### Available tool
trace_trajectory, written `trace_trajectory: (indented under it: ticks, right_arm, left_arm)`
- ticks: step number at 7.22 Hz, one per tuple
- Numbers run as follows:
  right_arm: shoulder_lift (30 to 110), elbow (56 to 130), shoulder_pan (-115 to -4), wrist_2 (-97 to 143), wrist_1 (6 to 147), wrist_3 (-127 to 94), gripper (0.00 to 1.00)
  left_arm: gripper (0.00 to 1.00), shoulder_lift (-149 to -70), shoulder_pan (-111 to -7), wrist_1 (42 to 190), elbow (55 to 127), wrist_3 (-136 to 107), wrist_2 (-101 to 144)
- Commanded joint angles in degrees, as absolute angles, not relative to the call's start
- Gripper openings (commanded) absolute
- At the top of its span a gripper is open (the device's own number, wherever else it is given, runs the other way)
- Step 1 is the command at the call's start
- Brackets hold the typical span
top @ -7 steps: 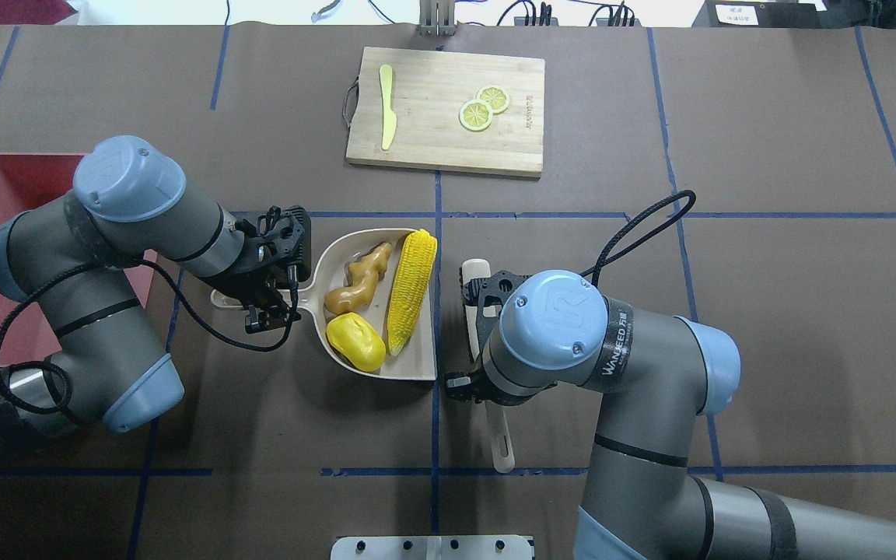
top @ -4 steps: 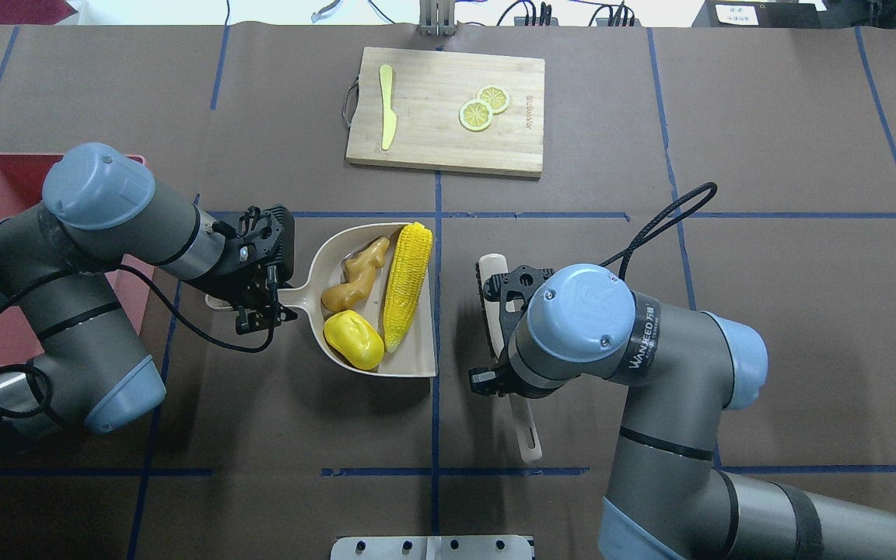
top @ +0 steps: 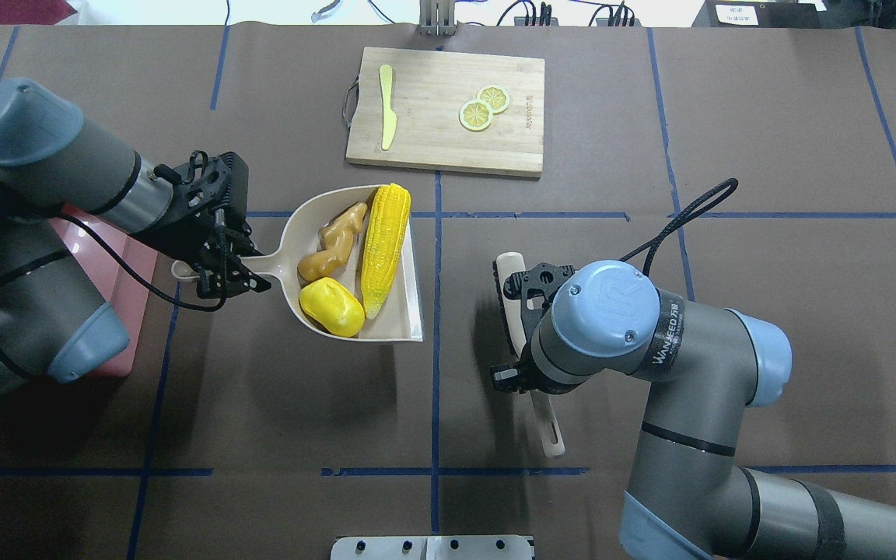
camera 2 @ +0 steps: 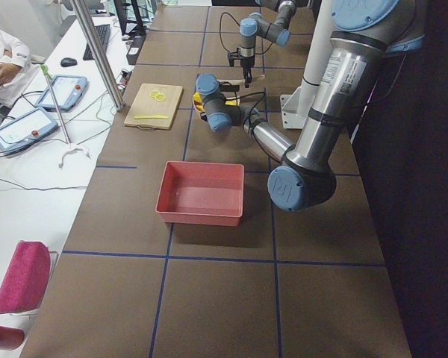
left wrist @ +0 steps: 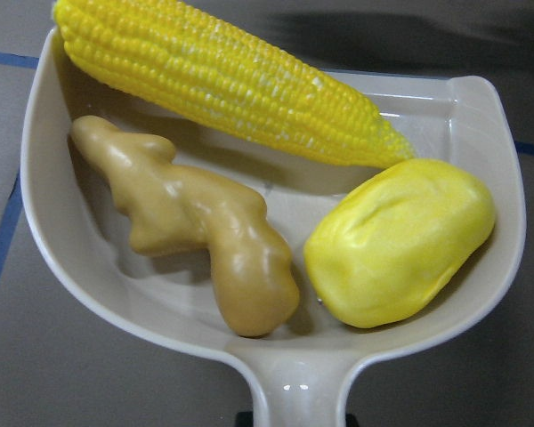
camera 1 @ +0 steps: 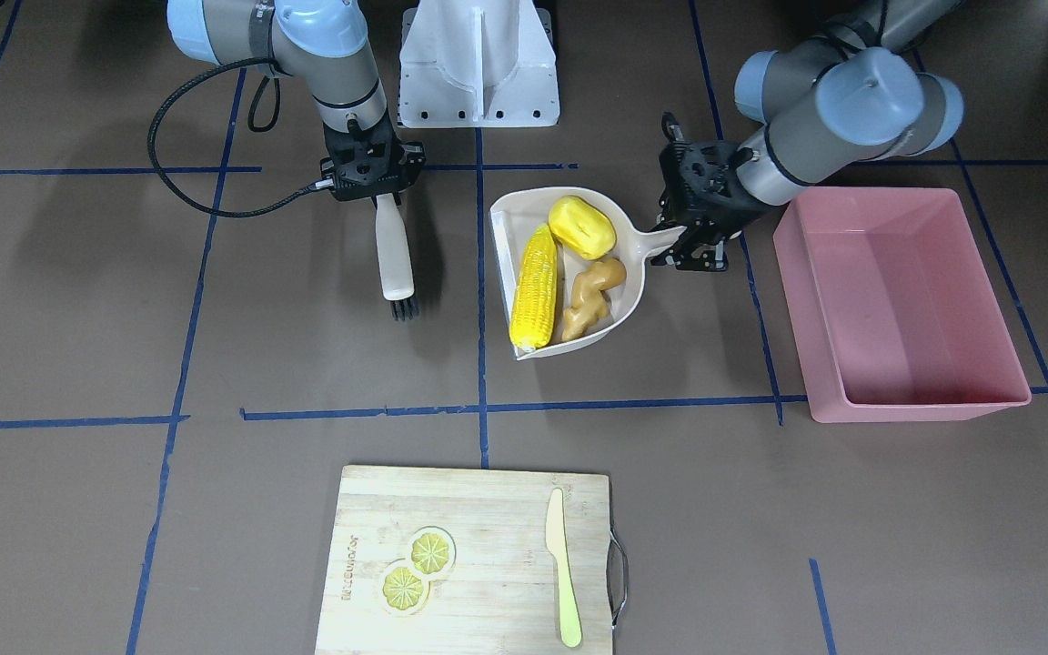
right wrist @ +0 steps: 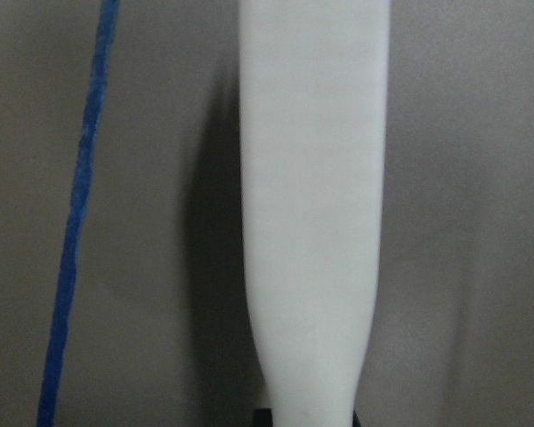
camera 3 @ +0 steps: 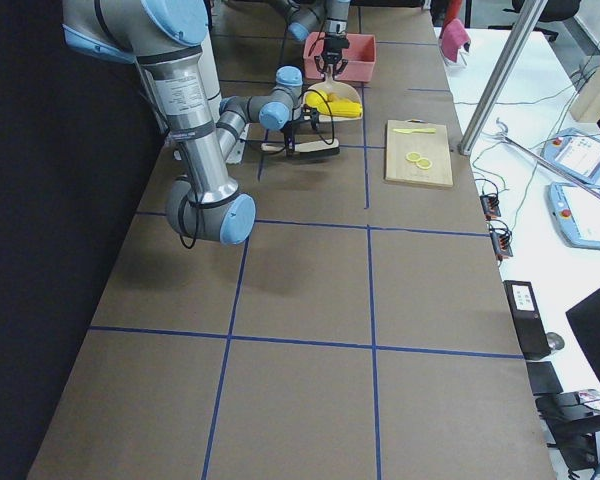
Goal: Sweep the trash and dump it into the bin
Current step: 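Carry the loaded dustpan with the left gripper over the pink bin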
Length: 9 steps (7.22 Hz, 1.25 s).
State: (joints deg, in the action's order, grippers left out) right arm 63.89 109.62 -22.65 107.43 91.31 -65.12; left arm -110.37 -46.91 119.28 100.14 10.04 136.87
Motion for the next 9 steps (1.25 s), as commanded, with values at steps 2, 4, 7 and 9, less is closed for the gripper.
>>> trace_trajectory:
  ticks: [2,4,7,9]
  right_arm:
    - [63.5,109.6,-25.6,110.2,95.3,-65.6,0.00]
    - [63.5,109.8,-26.5,111.6,95.4,-65.6,0.00]
    - [63.5,109.7,-26.5,111.5,95.3,-65.6,0.00]
    - [63.5,109.7,-26.5,111.5,95.3,-65.5,0.00]
  left_arm:
    - [0.00,-108.7,-57.7,119.4,100.2,9.8,146.0]
    - [0.00,-106.7,-64.8,119.4,99.2,11.6,151.9]
    - [0.00,-103.4,-74.4,119.3,91.2,26.2,163.0]
    - [0.00,-102.8,-80.5,119.2,83.3,37.2,169.0]
